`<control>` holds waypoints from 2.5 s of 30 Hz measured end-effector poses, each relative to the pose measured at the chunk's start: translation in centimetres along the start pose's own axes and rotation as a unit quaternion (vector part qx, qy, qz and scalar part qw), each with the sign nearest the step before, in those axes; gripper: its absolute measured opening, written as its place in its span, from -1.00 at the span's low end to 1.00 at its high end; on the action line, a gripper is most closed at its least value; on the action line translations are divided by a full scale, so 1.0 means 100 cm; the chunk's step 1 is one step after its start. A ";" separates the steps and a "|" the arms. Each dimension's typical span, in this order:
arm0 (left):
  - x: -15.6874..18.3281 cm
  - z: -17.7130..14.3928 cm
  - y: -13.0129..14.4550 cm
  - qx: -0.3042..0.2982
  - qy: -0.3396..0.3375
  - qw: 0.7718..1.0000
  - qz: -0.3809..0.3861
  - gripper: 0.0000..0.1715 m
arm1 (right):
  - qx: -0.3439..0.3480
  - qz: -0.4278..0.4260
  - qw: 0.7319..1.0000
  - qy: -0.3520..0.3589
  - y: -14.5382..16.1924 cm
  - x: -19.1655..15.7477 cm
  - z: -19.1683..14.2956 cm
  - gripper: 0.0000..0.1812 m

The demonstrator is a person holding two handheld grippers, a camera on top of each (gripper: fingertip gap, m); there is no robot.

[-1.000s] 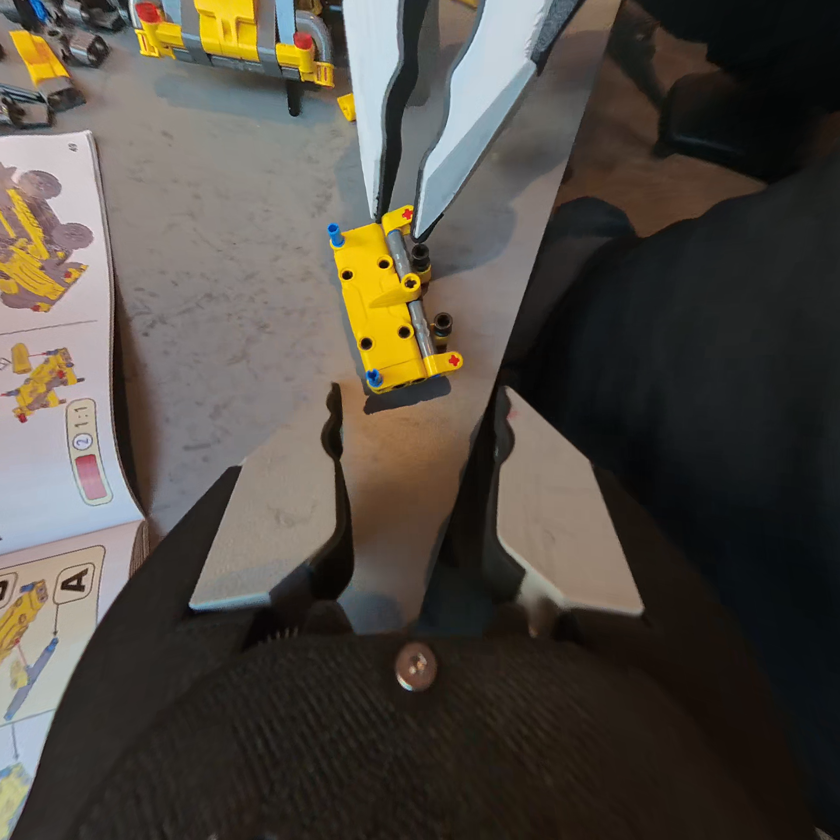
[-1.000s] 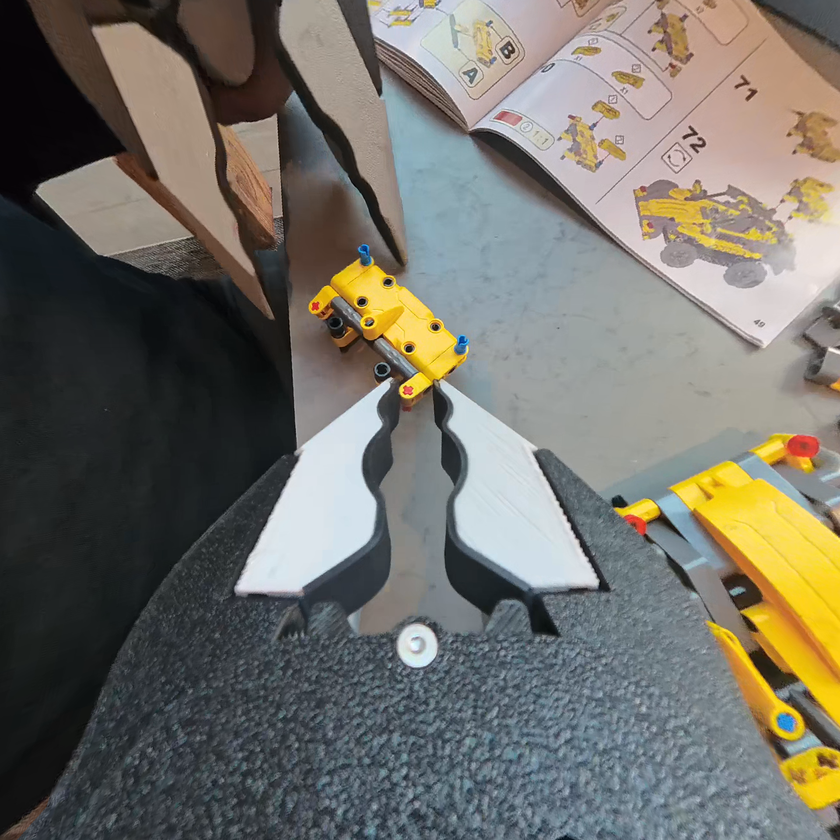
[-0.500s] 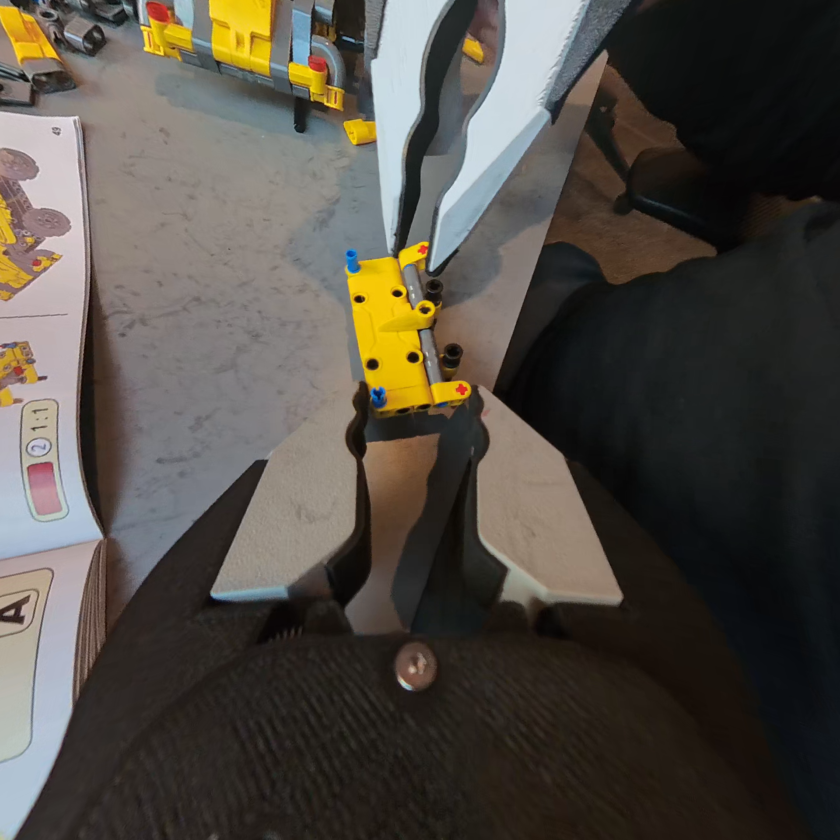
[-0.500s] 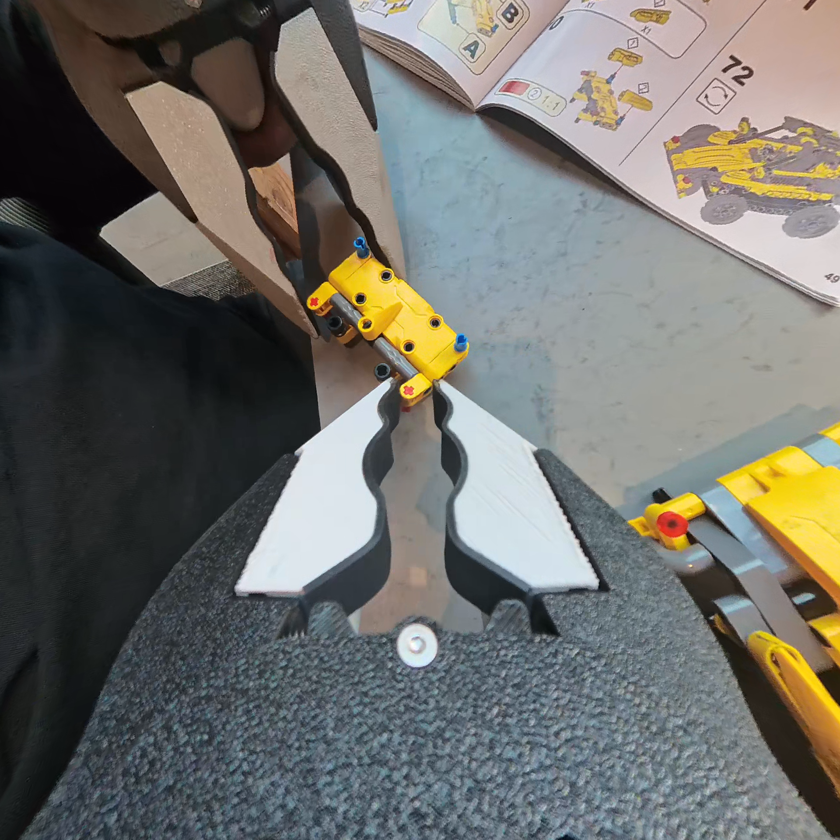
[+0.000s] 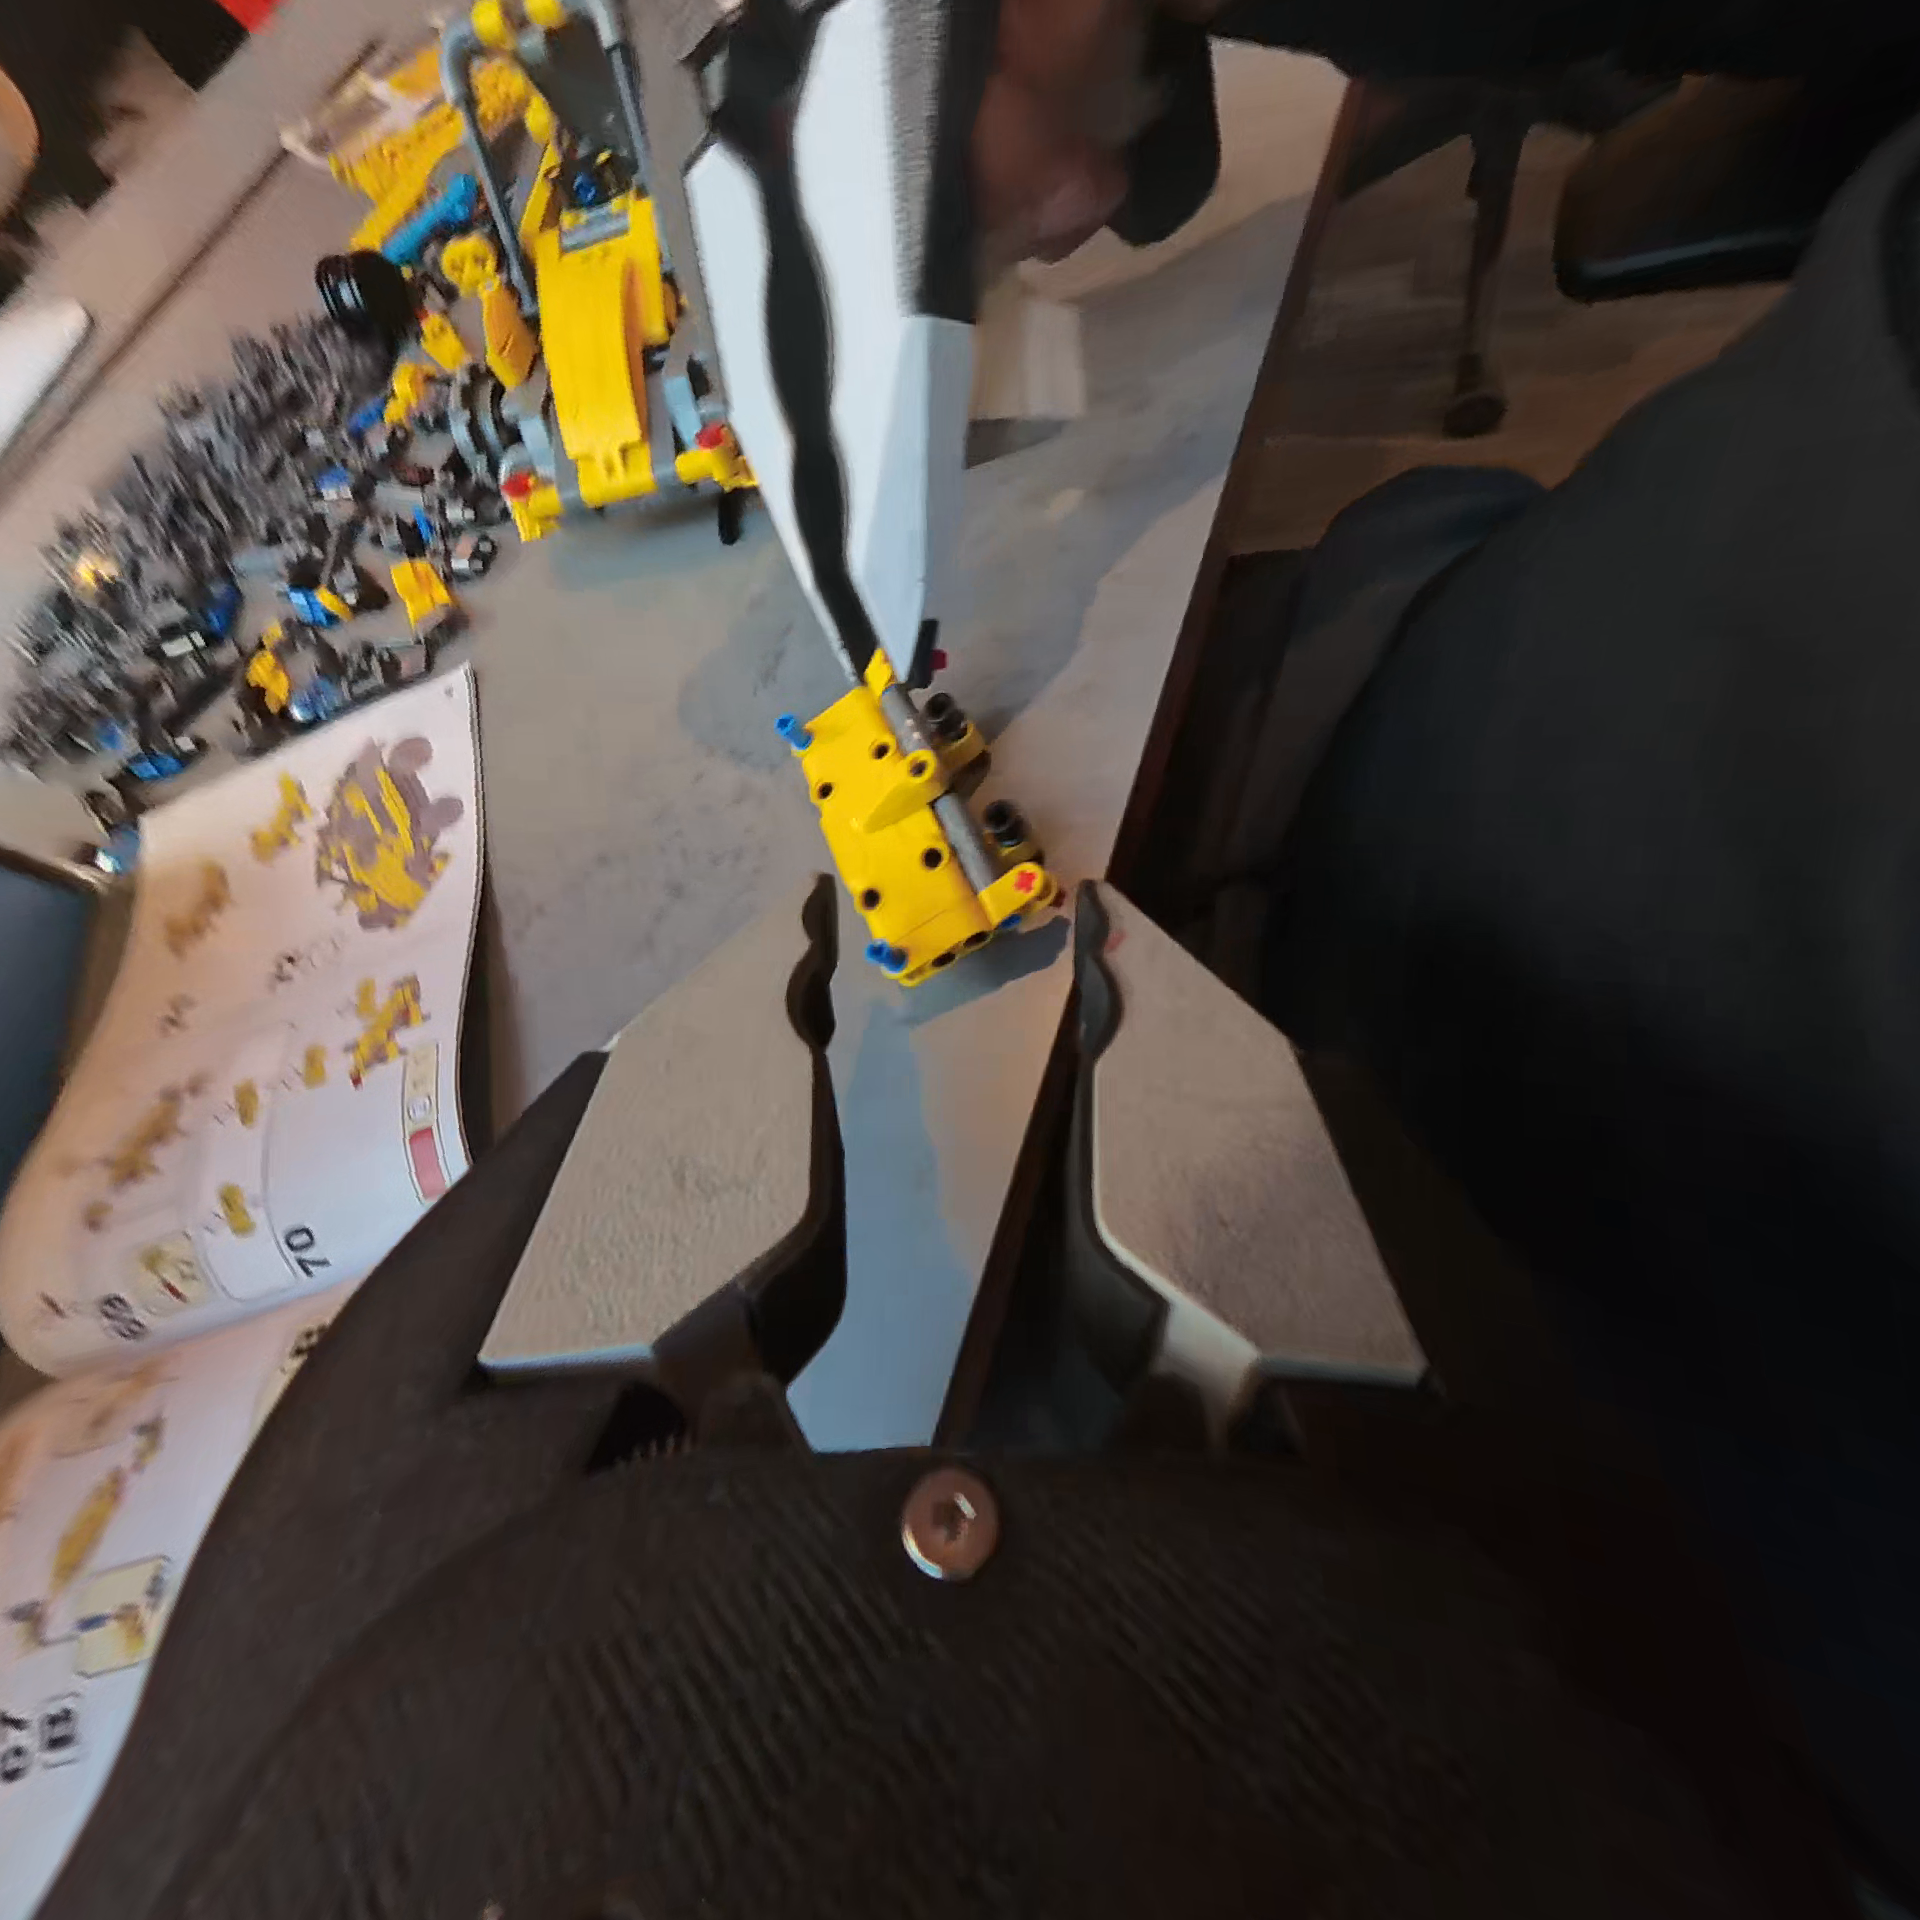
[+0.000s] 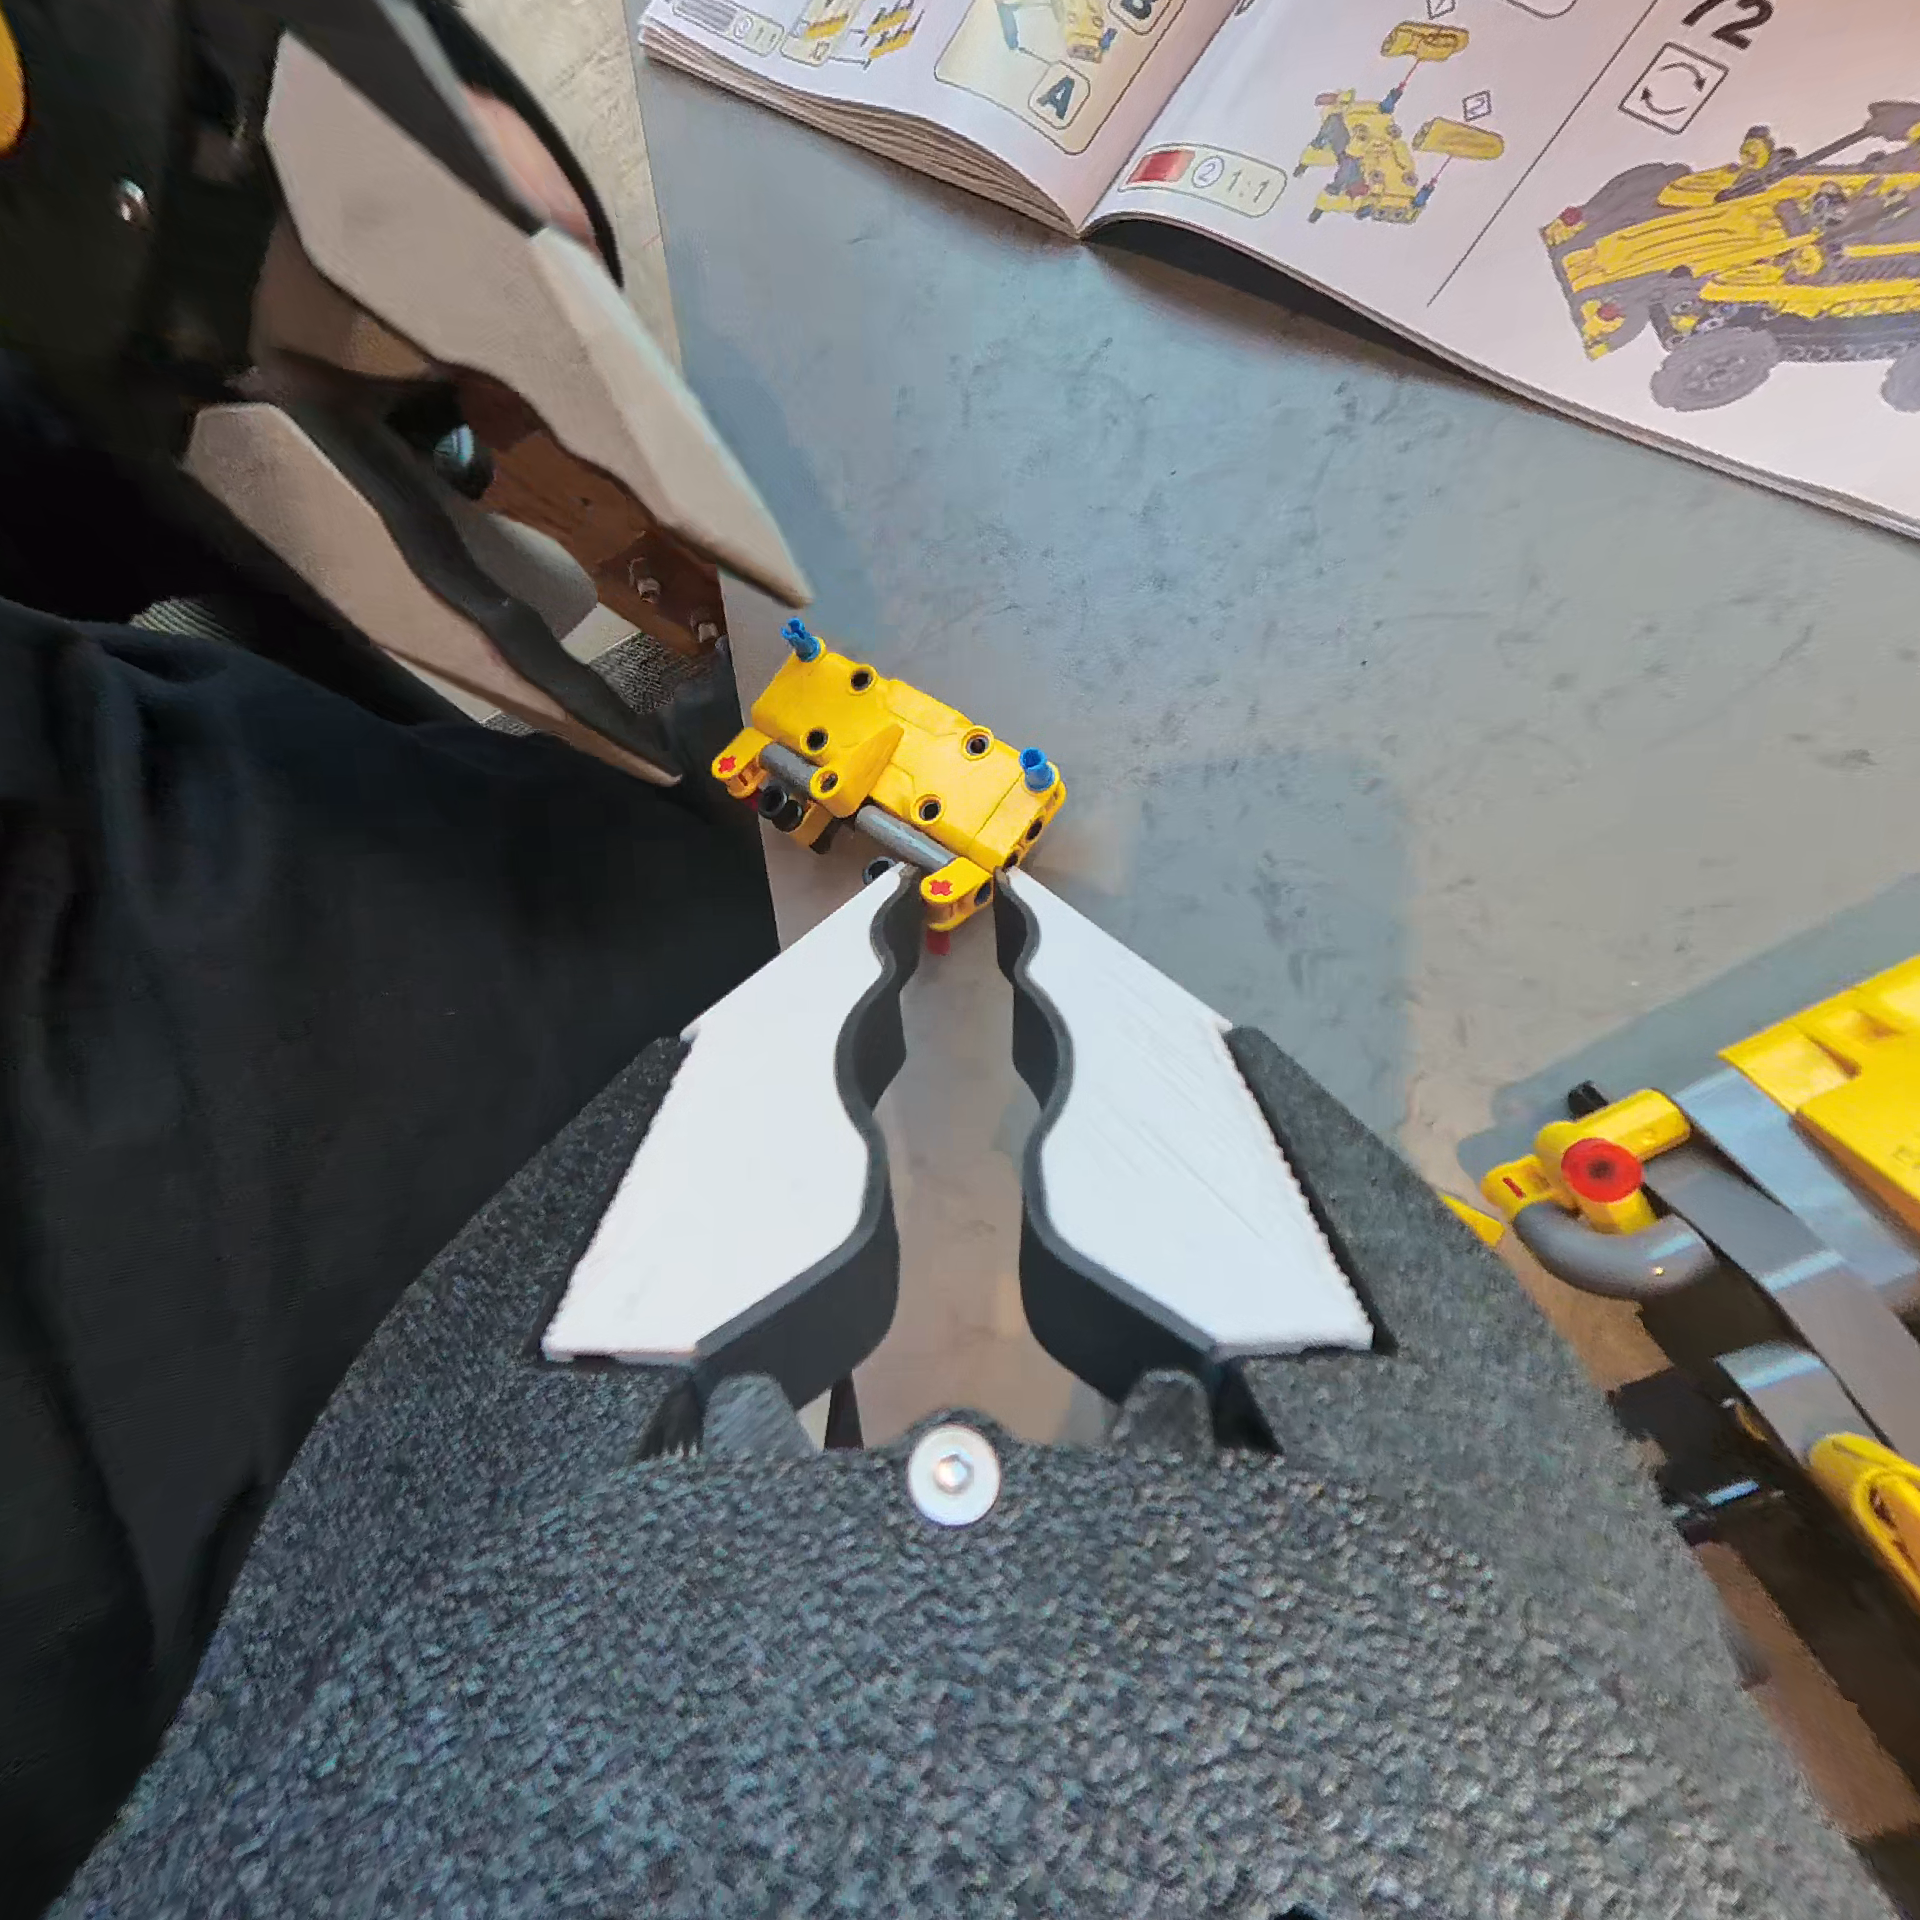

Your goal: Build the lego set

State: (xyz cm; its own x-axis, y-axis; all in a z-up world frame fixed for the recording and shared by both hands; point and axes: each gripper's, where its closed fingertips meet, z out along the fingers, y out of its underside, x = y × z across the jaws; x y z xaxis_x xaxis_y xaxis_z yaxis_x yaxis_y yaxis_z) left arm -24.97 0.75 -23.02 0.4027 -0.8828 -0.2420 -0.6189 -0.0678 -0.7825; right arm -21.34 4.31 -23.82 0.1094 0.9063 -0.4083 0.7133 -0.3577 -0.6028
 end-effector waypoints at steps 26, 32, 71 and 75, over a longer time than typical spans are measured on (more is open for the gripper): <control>0.012 0.017 0.008 -0.038 -0.031 0.996 0.071 -0.58 | 0.003 0.064 0.998 -0.012 0.002 0.002 0.001 -0.86; 0.008 0.018 0.007 -0.043 -0.059 0.992 0.101 -0.69 | 0.002 0.069 0.998 -0.013 0.003 0.002 0.002 -0.85; -0.007 0.011 0.007 0.025 -0.021 0.999 -0.029 -0.82 | 0.038 -0.105 0.992 0.051 0.008 0.005 -0.019 -0.65; -0.007 0.012 0.007 0.025 -0.019 0.999 -0.032 -0.82 | 0.046 -0.207 0.973 0.095 0.008 -0.003 -0.019 -0.64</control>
State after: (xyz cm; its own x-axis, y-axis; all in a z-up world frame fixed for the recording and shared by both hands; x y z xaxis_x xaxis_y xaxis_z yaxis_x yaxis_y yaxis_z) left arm -24.93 1.85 -24.11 0.4673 -0.8585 -0.2111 -0.5560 -0.0997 -0.8252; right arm -19.44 4.16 -22.87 -0.0419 0.9991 0.0105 0.6599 0.0356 -0.7506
